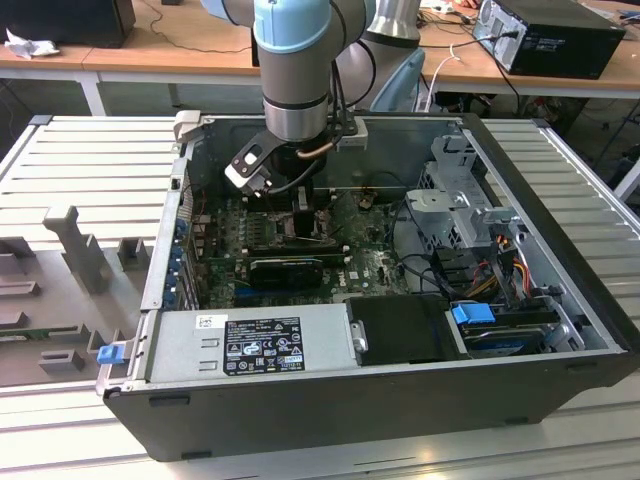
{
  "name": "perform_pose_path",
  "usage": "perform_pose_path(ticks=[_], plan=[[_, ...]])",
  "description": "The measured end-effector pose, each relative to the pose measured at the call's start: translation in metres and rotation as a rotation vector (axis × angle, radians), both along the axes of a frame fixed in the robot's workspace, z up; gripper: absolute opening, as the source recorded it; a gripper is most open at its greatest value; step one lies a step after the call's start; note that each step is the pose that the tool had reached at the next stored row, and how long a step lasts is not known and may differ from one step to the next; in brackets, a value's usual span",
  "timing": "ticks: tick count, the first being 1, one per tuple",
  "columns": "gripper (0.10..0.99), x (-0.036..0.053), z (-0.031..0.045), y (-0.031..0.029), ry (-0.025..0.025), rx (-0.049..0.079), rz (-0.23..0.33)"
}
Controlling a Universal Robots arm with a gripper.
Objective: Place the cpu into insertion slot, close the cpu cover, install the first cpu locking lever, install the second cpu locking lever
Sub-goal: 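Place the cpu into insertion slot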
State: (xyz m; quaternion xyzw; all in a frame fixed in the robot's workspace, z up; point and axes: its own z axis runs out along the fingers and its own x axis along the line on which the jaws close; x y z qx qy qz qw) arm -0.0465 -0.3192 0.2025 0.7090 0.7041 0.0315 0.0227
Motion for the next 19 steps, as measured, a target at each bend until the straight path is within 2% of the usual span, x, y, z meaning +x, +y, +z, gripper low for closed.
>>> perform_pose_path(ticks=[6,10,15,17,19], plan=[[0.604,0.0,-0.0007,0.0041,0.0001,0.005,0.0],[0.604,0.0,-0.0008,0.0042,0.0001,0.005,0.0],[0.604,0.0001,-0.0007,0.0033,0.0001,-0.009,0.0],[0.604,0.0,-0.0002,0.0033,0.0003,-0.01,0.0],[0.604,0.0,0.0035,0.0033,0.0001,-0.009,0.0]])
